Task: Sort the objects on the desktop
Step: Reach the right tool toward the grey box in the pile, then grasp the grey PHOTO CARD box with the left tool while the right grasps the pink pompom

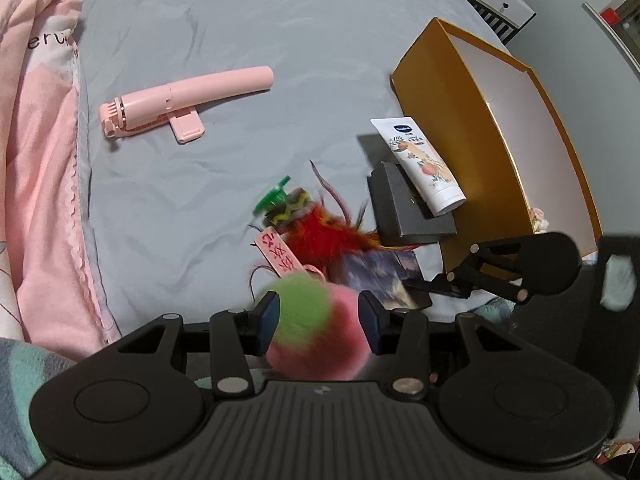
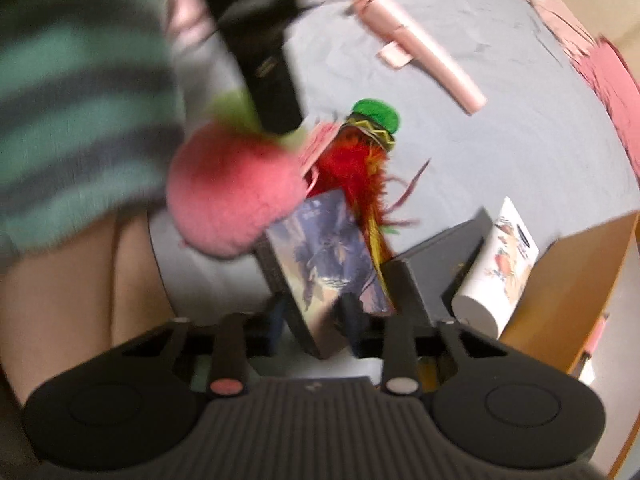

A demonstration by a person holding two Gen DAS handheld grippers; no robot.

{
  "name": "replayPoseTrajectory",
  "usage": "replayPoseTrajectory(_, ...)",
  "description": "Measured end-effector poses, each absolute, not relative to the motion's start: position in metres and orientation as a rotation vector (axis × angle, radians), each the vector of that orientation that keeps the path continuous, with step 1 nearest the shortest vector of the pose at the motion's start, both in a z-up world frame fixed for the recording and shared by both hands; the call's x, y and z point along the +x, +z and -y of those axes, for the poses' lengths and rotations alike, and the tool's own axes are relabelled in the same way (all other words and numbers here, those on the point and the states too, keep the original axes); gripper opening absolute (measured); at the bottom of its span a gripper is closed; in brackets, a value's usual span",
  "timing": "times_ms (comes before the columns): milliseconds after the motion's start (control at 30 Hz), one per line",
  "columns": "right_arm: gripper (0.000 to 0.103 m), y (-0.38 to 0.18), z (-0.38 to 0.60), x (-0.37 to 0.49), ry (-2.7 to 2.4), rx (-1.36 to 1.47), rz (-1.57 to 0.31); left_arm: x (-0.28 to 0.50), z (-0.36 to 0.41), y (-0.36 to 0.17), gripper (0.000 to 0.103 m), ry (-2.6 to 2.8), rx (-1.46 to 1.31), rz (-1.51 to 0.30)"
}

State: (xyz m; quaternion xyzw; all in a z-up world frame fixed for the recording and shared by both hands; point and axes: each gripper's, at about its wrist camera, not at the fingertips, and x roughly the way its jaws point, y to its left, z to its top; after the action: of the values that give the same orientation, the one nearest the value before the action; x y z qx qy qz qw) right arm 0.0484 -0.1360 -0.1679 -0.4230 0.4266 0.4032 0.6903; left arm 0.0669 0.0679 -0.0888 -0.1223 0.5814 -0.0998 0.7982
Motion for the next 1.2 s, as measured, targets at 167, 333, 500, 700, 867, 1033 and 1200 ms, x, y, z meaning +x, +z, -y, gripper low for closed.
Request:
replayPoseTrajectory(167,0.013,-0.150,0.140,0.062,0.875,-0.793,-0.942,0.063,-0.064,-0.083,0.049,-0.218,-0.241,-1.236)
replayPoseTrajectory(333,0.007,-0.134,0.142,0.082,0.789,-0.676,-0.924,0.058,-0.060,-0.083,0.049,-0.245,-0.306,-1.234)
replayPoseTrajectory(500,0.003,-0.133,0.134,0.091,0.721,-0.673,-0.896,0.063,-0.048,-0.091,0.043,-0.307,-0.389,-1.235)
replayPoseTrajectory(700,0.003,-0.128,0.128,0.089,0.728,-0.681,-0.885,0.080,-0.050,-0.113,0.043,-0.249,-0.565,-1.263)
replayPoseTrajectory(867,0.003,-0.128,0.136,0.094,0.728,-0.675,-0.901,0.092,-0.046,-0.122,0.044,-0.227,-0.617,-1.282)
replayPoseTrajectory(1033,0.005,-0.128,0.141,0.092,0.736,-0.710,-0.916,0.101,-0.041,-0.132,0.045,-0.195,-0.686,-1.303)
replayPoseTrajectory(1200,0.006,-0.127,0.147,0.090,0.748,-0.739,-0.932,0.109,-0.035,-0.142,0.046,-0.154,-0.730,-1.326)
